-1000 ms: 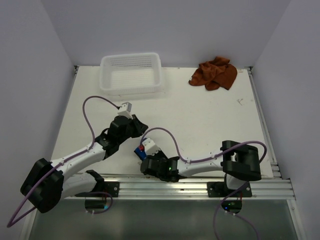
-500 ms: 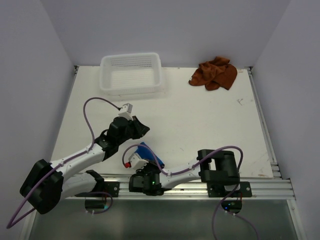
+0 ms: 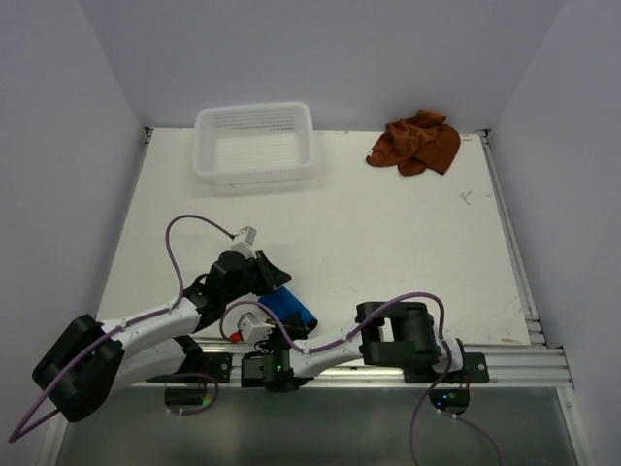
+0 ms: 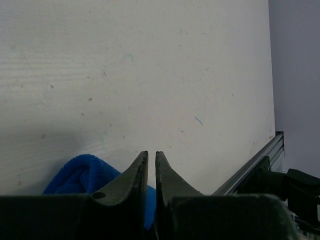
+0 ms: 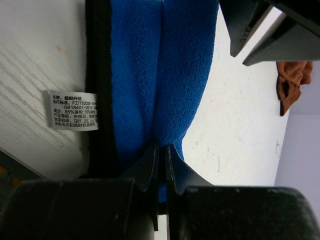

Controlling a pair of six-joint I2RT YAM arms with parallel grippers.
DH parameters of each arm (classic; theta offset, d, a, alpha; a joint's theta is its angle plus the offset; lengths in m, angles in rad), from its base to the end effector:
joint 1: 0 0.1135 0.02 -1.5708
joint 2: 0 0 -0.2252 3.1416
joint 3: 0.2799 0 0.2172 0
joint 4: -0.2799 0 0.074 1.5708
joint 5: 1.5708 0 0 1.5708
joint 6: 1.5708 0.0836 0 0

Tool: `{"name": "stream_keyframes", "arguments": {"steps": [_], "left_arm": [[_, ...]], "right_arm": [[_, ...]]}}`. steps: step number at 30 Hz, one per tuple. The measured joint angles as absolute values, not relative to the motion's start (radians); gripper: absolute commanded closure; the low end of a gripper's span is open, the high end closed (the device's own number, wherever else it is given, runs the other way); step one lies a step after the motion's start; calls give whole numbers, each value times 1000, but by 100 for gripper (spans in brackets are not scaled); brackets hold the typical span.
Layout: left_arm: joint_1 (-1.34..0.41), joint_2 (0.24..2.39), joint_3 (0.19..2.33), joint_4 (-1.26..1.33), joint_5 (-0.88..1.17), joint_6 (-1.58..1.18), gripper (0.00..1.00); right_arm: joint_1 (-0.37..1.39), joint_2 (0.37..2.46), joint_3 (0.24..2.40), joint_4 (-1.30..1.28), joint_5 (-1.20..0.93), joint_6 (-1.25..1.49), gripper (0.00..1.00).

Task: Roll the towels
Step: Roll the towel

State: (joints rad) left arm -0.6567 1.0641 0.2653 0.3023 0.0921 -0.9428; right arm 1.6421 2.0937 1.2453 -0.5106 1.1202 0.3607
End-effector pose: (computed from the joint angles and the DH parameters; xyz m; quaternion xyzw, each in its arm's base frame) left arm 0.1835 -0.1511 0.1278 -0.0990 0.8529 -0.3941 0.3278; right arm 0.0509 0.3432 0.0837 -0.4586 0.7089 -0.2094 0.4932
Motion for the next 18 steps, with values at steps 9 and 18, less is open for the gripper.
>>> {"name": "stream_keyframes", "arguments": {"steps": [9, 18], "left_arm": [[-689, 1044, 198, 355, 88, -974, 86], [-704, 1088, 111, 438, 56, -1001, 87]], "right_arm": [[1651, 2126, 1275, -543, 1134, 325, 100], [1651, 2124, 1272, -537, 1131, 323, 84]]}}
